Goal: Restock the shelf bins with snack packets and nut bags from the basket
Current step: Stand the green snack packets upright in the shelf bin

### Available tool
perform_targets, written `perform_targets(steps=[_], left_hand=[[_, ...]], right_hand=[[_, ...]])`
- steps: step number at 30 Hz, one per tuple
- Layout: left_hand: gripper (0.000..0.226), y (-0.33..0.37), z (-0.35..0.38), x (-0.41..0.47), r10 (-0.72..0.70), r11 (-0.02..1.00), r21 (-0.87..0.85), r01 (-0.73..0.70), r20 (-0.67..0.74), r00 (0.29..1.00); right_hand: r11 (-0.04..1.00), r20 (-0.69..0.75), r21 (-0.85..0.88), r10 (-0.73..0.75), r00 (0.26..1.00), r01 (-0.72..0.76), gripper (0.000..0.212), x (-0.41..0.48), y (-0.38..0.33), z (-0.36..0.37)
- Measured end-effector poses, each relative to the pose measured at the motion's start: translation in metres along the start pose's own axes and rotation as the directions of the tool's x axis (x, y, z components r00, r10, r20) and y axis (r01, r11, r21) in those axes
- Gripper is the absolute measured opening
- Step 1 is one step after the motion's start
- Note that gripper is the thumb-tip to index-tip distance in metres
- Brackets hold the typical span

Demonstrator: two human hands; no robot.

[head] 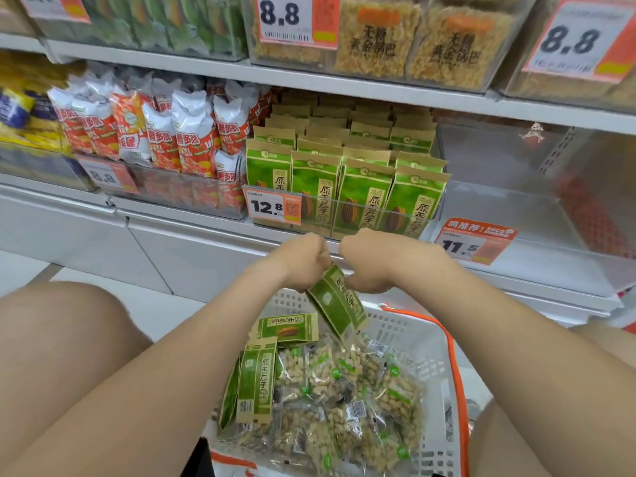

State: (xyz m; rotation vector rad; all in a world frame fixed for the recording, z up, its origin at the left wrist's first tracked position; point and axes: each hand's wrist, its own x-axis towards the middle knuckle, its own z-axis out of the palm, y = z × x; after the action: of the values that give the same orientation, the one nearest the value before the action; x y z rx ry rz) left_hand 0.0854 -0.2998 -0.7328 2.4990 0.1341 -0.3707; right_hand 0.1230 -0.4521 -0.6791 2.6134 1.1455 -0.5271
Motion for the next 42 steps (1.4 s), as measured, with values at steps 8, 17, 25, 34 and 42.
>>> perform_targets(steps=[8, 17, 25, 34, 42], left_hand=[[0.021, 0.042, -0.047, -0.014, -0.260, 0.415, -0.910, 0.028, -0.089, 0.962], [0.030, 0.080, -0.055, -0.014, -0.148, 0.263, -0.913, -0.314, -0.359, 0.921], [0.025, 0.087, -0.053, 0.002, -0.039, 0.731, -0.524, -0.437, -0.672, 0.740], [0.033, 0.084, -0.049, 0.024, 0.329, 0.941, 0.294, -0.168, -0.678, 0.657], [0.022, 0.085, -0.043, 0.021, 0.326, 0.924, 0.366, -0.108, -0.608, 0.724]], right_hand=[[0.979, -0.398, 0.204, 0.062, 0.915, 0.023, 0.041, -0.014, 0.022, -0.008], [0.708, -0.612, 0.651, 0.274, 0.742, 0.275, 0.022, -0.030, 0.019, -0.034], [0.811, -0.697, 0.558, 0.346, 0.629, 0.173, 0.019, -0.043, 0.044, -0.055], [0.621, -0.845, 0.523, 0.470, 0.257, 0.584, 0.020, -0.059, 0.096, -0.078], [0.627, -0.809, 0.586, 0.423, 0.408, 0.513, 0.023, -0.032, 0.097, -0.070]])
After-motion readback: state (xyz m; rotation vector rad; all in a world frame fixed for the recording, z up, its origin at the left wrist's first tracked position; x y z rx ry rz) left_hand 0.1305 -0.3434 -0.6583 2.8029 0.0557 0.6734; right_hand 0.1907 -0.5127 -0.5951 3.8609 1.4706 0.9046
